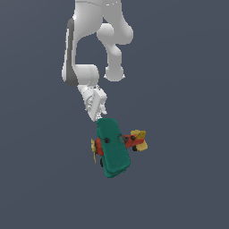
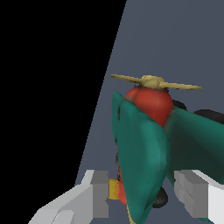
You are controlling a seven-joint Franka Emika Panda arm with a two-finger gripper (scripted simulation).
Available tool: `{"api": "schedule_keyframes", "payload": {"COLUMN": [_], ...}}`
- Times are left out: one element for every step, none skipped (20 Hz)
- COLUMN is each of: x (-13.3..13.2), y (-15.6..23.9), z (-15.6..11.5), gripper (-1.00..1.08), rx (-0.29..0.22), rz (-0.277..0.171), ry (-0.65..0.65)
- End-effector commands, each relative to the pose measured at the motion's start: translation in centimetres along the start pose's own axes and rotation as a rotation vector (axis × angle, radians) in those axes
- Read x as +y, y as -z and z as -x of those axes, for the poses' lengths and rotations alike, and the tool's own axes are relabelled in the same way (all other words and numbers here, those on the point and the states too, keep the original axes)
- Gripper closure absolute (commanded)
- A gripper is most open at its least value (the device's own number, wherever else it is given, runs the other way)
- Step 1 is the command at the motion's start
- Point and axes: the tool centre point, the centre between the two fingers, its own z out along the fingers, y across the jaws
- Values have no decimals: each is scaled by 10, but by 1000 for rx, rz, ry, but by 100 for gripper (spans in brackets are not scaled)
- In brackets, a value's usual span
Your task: Pick up the object and move it to a goal position.
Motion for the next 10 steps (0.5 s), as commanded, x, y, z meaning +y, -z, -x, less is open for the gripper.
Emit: {"api": "schedule_keyframes", "payload": {"x": [0, 0, 0, 0, 1, 3, 4, 5, 6, 6], "y": [0, 0, 0, 0, 0, 0, 0, 1, 1, 1], "z": [-1, -1, -1, 0, 2, 4, 6, 7, 9, 9], "gripper": [-20, -20, -20, -20, -20, -20, -20, -20, -20, -20], "rx": [4, 4, 3, 2, 1, 0, -2, -3, -3, -4], "rz": [-1, -1, -1, 1, 3, 6, 10, 13, 15, 16], "ry": [3, 3, 3, 2, 2, 2, 2, 2, 2, 2]}}
